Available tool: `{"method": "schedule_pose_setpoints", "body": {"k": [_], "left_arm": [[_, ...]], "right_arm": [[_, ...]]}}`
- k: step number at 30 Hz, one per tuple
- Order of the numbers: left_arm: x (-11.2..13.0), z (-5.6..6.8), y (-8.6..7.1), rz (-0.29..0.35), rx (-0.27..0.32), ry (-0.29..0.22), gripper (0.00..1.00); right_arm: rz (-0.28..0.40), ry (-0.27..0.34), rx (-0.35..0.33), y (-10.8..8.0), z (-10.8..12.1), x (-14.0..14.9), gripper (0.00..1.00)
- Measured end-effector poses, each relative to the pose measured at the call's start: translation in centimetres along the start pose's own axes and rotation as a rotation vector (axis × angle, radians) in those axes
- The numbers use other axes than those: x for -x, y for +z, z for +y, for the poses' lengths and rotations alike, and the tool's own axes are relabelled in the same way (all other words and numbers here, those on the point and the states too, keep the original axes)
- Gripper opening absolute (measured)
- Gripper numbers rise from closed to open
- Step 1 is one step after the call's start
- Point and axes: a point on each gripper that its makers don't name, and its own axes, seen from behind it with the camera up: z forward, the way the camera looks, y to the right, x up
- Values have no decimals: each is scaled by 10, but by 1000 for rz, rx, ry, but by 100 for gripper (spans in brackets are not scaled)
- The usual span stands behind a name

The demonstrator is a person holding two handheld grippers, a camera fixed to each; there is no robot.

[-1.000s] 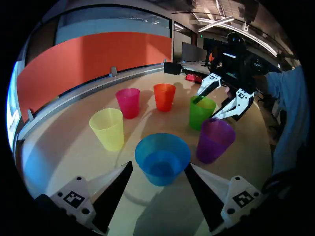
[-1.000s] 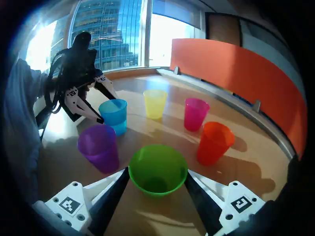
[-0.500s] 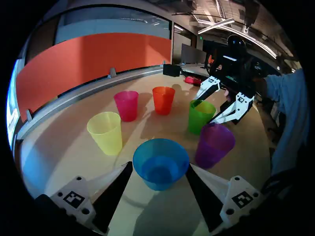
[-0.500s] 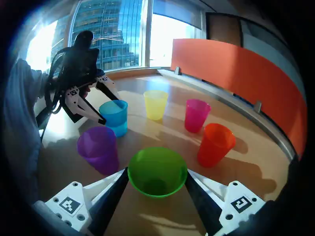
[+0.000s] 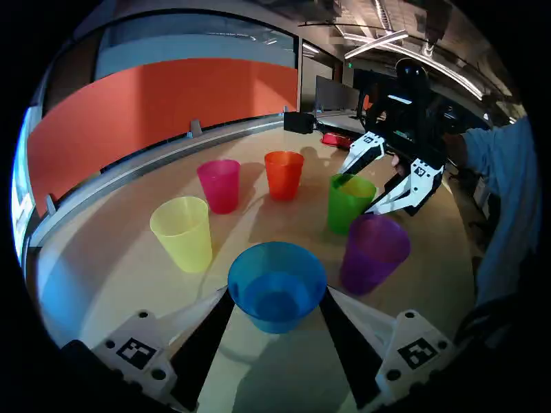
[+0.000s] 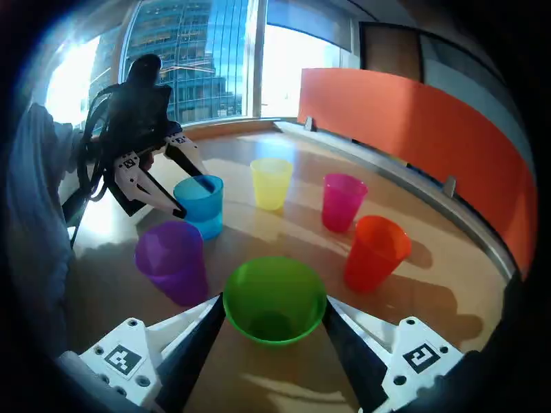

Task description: Pour water

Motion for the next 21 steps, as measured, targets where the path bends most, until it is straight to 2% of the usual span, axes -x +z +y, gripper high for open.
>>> {"method": "schedule_pose_setpoints", "body": {"k": [12, 21], "left_arm": [[-5, -1, -2, 20, -9, -7, 85], [-34, -7, -20, 94, -39, -32, 85]], "right_arm": [[32, 12, 21, -7, 3, -12, 91], [76, 27, 53, -22, 8, -39, 91]]}}
